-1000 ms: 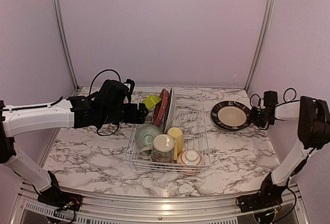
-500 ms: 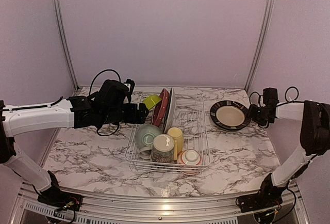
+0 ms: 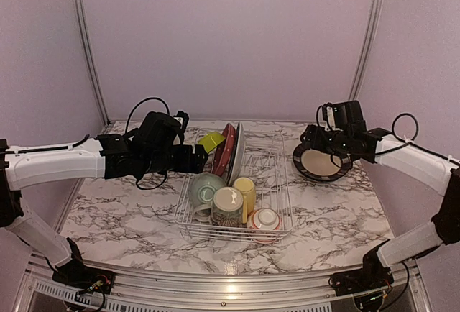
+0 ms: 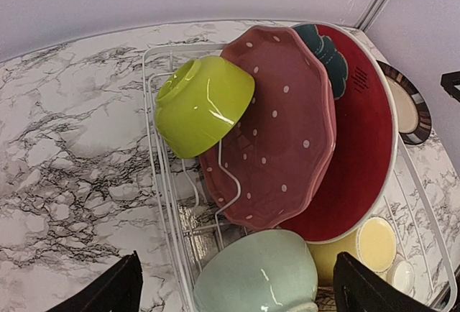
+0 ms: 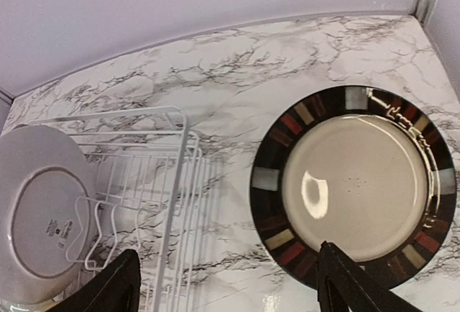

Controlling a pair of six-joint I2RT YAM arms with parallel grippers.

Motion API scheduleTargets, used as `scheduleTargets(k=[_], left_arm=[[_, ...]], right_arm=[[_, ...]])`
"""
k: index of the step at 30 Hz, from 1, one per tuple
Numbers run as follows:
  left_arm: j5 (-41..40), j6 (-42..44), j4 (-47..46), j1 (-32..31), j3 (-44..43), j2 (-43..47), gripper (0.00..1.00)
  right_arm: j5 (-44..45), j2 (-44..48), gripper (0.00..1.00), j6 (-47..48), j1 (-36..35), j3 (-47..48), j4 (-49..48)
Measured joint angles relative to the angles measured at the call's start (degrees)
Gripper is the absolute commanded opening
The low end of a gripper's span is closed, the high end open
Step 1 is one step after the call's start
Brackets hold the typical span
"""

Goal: Unload the mixed dishes from the dish rack
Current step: Grab the plate from the dish rack.

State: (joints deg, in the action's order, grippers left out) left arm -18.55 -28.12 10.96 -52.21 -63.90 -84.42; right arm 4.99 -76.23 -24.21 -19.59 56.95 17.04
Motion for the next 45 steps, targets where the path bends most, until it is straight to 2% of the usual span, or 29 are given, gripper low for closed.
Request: scheduleTargets(k=[5,10,15,17,22,25,28,39,45], left_arm=[[0.0,0.0,-0.1,0.0,0.1,0.1,0.96],[-0.3,0.0,-0.1,0.0,1.6,1.0,0.96],[-1.1,0.0,-0.2,0.0,2.4,1.8,0.96],[-1.3,0.0,-0.3,0.0,2.9,2.5,0.96],[-1.6,0.0,-0.4,0.0,4.5,4.2,0.96],[-1.5,0.0,-0.5,0.0,5.2,4.4,0.96],[-1.5,0.0,-0.7,0.0,5.9,4.7,0.97],[-1.5,0.0,-1.9,0.0,7.8,5.9,0.97],[-1.6,0.1,-2.2,0.0,9.0,7.0,0.97]], right_arm=[[1.0,-2.7,0.81,-3.7,-12.9,6.5,0.2],[3.8,-9.3,0.79,-7.6,-23.9,16.3,1.5],[7.8,-17.9,0.77,-11.8,-30.2,27.4,6.8],[10.6,-20.6,0.71,-13.4,-31.8,30.5,9.7],[18.6,-24.6,0.62,-17.0,-34.6,34.1,15.3],[21.5,-26.0,0.61,-18.3,-35.5,34.4,17.0],[23.7,-28.2,0.61,-19.7,-35.8,35.7,19.2],[31.1,-35.8,0.44,-22.7,-35.8,43.5,24.9],[33.9,-38.7,0.38,-23.1,-35.8,47.1,26.6]])
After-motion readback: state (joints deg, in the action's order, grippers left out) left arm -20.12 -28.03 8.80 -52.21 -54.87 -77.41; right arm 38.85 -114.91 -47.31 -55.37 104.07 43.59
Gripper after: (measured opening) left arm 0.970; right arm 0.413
